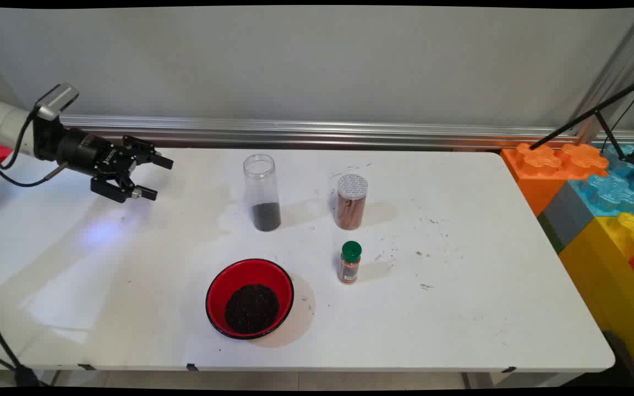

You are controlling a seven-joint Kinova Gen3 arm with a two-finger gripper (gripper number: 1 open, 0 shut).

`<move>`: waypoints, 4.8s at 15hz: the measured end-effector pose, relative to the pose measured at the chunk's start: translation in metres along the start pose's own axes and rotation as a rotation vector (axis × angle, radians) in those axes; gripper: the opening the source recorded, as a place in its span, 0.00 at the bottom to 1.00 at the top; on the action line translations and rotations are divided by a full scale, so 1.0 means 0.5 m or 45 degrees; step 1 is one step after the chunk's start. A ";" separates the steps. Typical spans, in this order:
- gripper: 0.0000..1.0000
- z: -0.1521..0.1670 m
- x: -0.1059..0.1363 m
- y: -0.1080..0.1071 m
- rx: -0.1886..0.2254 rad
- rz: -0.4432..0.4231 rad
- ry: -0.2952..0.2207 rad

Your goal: Pick up the black seasoning powder from the table, then pour the black seasoning powder in the red bowl

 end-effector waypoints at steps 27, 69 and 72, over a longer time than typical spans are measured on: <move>1.00 0.241 0.018 -0.012 0.061 0.013 0.242; 0.00 0.385 0.052 -0.012 0.096 0.019 0.311; 0.00 0.374 0.074 -0.013 0.087 0.028 0.342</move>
